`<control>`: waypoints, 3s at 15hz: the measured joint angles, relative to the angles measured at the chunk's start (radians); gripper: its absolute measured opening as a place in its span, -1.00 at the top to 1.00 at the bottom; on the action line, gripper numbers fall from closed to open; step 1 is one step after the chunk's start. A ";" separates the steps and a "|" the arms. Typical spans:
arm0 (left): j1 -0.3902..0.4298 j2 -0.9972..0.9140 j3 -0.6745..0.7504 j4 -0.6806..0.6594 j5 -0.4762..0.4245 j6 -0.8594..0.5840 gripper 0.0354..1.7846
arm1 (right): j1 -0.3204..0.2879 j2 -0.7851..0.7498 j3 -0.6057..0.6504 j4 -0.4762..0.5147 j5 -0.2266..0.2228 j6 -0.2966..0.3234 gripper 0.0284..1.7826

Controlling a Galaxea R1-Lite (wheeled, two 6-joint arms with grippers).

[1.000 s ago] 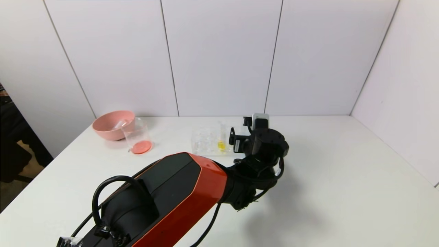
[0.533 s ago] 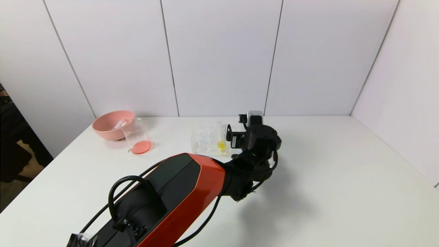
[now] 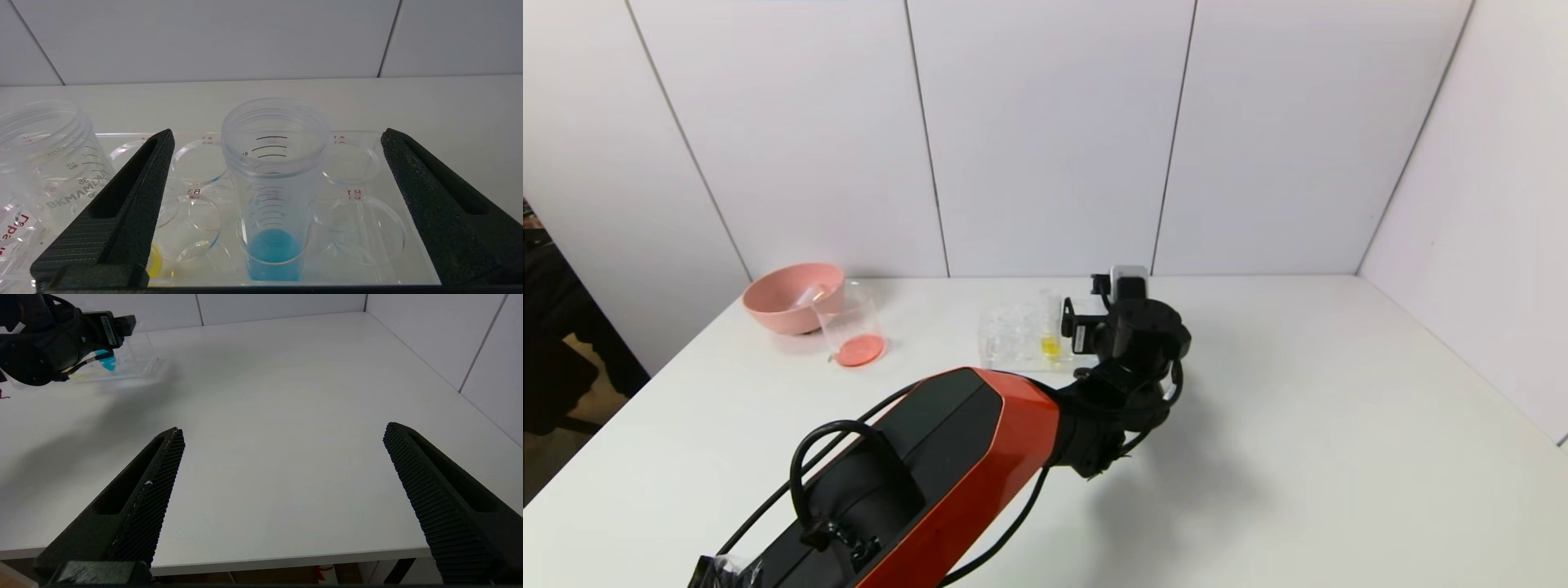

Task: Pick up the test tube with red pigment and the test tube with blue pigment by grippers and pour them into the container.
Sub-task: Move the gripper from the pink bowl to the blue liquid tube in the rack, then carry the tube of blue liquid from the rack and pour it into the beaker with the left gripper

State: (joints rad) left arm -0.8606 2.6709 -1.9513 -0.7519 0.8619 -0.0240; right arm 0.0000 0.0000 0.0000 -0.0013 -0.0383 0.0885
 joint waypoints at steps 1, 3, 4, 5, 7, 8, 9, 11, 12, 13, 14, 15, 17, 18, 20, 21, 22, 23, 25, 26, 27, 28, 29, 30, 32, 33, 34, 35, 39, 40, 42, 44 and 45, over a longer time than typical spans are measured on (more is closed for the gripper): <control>0.002 0.002 -0.004 0.001 0.000 0.001 -0.97 | 0.000 0.000 0.000 0.000 0.000 0.000 -0.99; 0.006 0.009 -0.013 0.001 -0.001 0.001 -0.88 | 0.000 0.000 0.000 0.000 0.000 0.000 -0.99; 0.009 0.013 -0.018 0.003 -0.001 0.001 -0.79 | 0.000 0.000 0.000 0.000 0.000 0.000 -0.99; 0.010 0.015 -0.022 0.005 -0.001 0.001 -0.67 | 0.000 0.000 0.000 0.000 0.000 0.000 -0.99; 0.012 0.019 -0.024 0.008 -0.010 0.001 -0.33 | 0.000 0.000 0.000 0.000 0.000 0.000 -0.99; 0.013 0.021 -0.024 0.006 -0.012 0.000 -0.12 | 0.000 0.000 0.000 0.000 0.000 0.000 -0.99; 0.013 0.021 -0.024 0.005 -0.012 0.000 0.10 | 0.000 0.000 0.000 0.000 0.000 0.000 -0.99; 0.014 0.022 -0.024 0.004 -0.012 0.000 0.44 | 0.000 0.000 0.000 0.000 0.000 0.000 -0.99; 0.013 0.022 -0.024 0.003 -0.012 0.000 0.45 | 0.000 0.000 0.000 0.000 0.000 0.000 -0.99; 0.013 0.022 -0.024 0.004 -0.012 0.000 0.43 | 0.000 0.000 0.000 0.000 0.000 0.000 -0.99; 0.013 0.021 -0.024 0.005 -0.012 0.000 0.43 | 0.000 0.000 0.000 0.000 0.000 0.000 -0.99; 0.013 0.021 -0.024 0.005 -0.013 0.000 0.43 | 0.000 0.000 0.000 0.000 0.000 0.000 -0.99; 0.013 0.021 -0.024 0.005 -0.013 0.000 0.43 | 0.000 0.000 0.000 0.000 0.000 0.000 -0.99; 0.012 0.019 -0.024 0.006 -0.012 0.001 0.43 | 0.000 0.000 0.000 0.000 0.000 0.000 -0.99; 0.011 0.004 -0.024 0.006 -0.012 0.016 0.43 | 0.000 0.000 0.000 0.000 0.000 0.000 -0.99; 0.011 -0.010 -0.024 0.002 -0.012 0.027 0.43 | 0.000 0.000 0.000 0.000 0.000 0.000 -0.99; 0.009 -0.027 -0.024 0.003 -0.013 0.034 0.43 | 0.000 0.000 0.000 0.000 0.000 0.000 -0.99; 0.008 -0.046 -0.024 0.007 -0.013 0.037 0.43 | 0.000 0.000 0.000 0.000 0.000 0.000 -0.99; 0.006 -0.086 -0.024 0.003 -0.015 0.060 0.43 | 0.000 0.000 0.000 0.000 0.000 0.000 -0.99; 0.006 -0.103 -0.024 0.001 -0.015 0.066 0.43 | 0.000 0.000 0.000 0.000 0.000 0.000 -0.99; 0.005 -0.116 -0.024 0.003 -0.015 0.067 0.43 | 0.000 0.000 0.000 0.000 0.000 0.000 -0.99; 0.005 -0.128 -0.024 0.006 -0.018 0.068 0.43 | 0.000 0.000 0.000 0.000 0.000 0.000 -0.99; 0.004 -0.136 -0.024 0.006 -0.018 0.068 0.43 | 0.000 0.000 0.000 0.000 0.000 0.000 -0.99; 0.003 -0.141 -0.024 0.006 -0.018 0.067 0.43 | 0.000 0.000 0.000 0.000 0.000 0.000 -0.99; -0.001 -0.146 -0.024 0.005 -0.019 0.067 0.43 | 0.000 0.000 0.000 0.000 0.000 0.000 -0.99; -0.001 -0.147 -0.024 0.005 -0.019 0.067 0.43 | 0.000 0.000 0.000 0.000 0.000 0.000 -0.99; -0.001 -0.151 -0.024 0.003 -0.019 0.067 0.43 | 0.000 0.000 0.000 0.000 0.000 0.000 -0.99; -0.001 -0.160 -0.013 0.001 -0.022 0.066 0.43 | 0.000 0.000 0.000 0.000 0.000 0.000 -0.99; -0.001 -0.271 0.213 -0.011 -0.147 0.033 0.43 | 0.000 0.000 0.000 0.000 0.000 0.000 -0.99; 0.000 -0.323 0.313 -0.018 -0.204 0.020 0.43 | 0.000 0.000 0.000 0.000 0.000 0.000 -0.99; 0.014 -0.450 0.545 -0.055 -0.369 0.003 0.43 | 0.000 0.000 0.000 0.000 0.000 0.000 -0.99; 0.062 -0.589 0.771 -0.117 -0.576 0.005 0.43 | 0.000 0.000 0.000 0.000 0.000 0.000 -0.99; 0.101 -0.657 0.870 -0.141 -0.683 0.013 0.43 | 0.000 0.000 0.000 0.000 0.000 0.000 -0.99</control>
State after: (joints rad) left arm -0.7596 2.0138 -1.0813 -0.8932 0.1785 -0.0109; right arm 0.0000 0.0000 0.0000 -0.0013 -0.0379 0.0885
